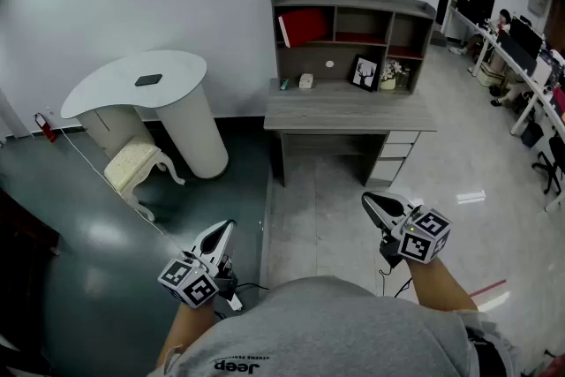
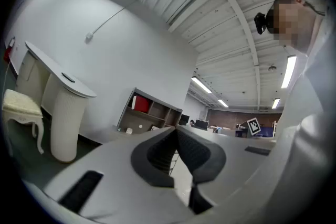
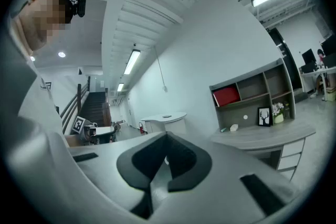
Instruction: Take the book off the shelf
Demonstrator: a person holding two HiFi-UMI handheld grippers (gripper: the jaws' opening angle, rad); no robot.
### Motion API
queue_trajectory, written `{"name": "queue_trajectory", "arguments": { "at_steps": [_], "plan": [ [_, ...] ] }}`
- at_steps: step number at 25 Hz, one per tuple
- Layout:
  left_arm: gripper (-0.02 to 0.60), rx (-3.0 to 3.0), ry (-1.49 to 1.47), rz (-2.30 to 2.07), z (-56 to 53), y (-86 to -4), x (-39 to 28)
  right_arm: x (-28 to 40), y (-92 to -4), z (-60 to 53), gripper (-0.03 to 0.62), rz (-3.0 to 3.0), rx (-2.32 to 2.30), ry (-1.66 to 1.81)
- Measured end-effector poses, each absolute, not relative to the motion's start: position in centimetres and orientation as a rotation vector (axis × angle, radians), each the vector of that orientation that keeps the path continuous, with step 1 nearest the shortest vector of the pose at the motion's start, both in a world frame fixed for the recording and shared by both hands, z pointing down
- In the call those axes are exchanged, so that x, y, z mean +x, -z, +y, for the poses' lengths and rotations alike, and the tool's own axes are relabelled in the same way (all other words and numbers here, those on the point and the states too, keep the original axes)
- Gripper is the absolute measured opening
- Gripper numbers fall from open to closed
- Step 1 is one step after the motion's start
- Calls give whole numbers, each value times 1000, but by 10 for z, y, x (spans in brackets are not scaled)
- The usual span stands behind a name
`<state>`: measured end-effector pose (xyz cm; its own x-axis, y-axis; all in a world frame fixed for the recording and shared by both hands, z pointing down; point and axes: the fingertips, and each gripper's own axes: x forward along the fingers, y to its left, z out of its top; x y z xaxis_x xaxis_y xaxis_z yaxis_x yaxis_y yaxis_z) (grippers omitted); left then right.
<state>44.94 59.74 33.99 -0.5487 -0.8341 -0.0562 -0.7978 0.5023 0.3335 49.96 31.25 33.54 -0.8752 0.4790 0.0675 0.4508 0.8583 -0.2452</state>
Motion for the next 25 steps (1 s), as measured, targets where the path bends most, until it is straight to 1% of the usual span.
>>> {"name": "queue_trajectory", "arguments": {
  "at_steps": [16, 25],
  "plan": [
    [14, 1446, 510, -2623, 582, -337, 450, 501, -332, 298, -1, -2917, -713, -330],
    [14, 1516, 488, -2584, 506, -334, 466, 532, -332, 237, 2, -2941, -685, -293]
  ]
}}
